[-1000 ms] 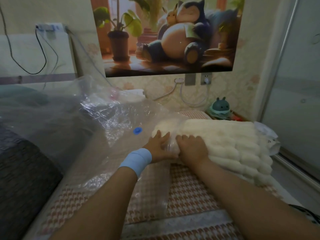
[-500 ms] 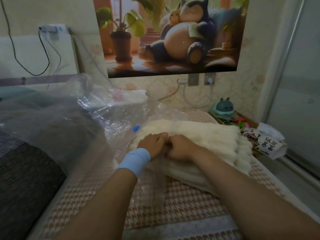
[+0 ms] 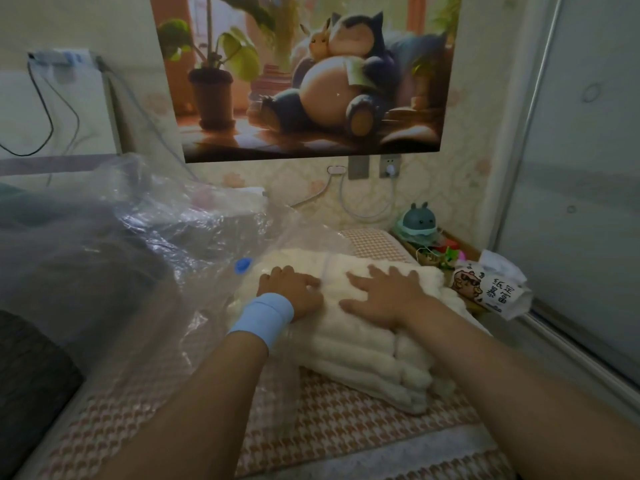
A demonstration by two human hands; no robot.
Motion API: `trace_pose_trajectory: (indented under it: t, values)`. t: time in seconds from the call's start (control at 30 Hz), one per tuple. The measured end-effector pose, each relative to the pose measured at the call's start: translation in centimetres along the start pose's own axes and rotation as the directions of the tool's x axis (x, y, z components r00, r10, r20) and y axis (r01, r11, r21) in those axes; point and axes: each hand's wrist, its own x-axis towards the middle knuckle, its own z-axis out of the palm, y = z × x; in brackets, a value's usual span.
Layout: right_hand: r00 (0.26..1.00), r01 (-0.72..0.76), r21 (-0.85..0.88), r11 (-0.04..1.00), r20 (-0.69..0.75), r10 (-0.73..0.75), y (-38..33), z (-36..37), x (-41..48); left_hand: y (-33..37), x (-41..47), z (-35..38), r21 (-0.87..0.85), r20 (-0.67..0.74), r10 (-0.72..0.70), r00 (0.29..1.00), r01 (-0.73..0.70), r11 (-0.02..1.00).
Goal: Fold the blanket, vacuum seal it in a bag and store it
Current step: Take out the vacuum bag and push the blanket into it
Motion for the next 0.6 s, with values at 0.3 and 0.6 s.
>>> trace_pose_trajectory:
  t: [0.3, 0.6]
  values:
    - [0.979, -0.035, 0.303, 0.952, -0.179, 0.093, 5.7, -0.3, 6.1, 2.8, 5.3, -0.9, -0.255, -0.042, -0.034, 0.999, 0.023, 0.967]
    - [0.999, 0.035, 0.364, 0.931, 0.026, -0.048, 5.9, 1.3, 8.3, 2.7, 9.7, 1.3, -0.399, -0.086, -0.115, 0.990, 0.072, 0.914]
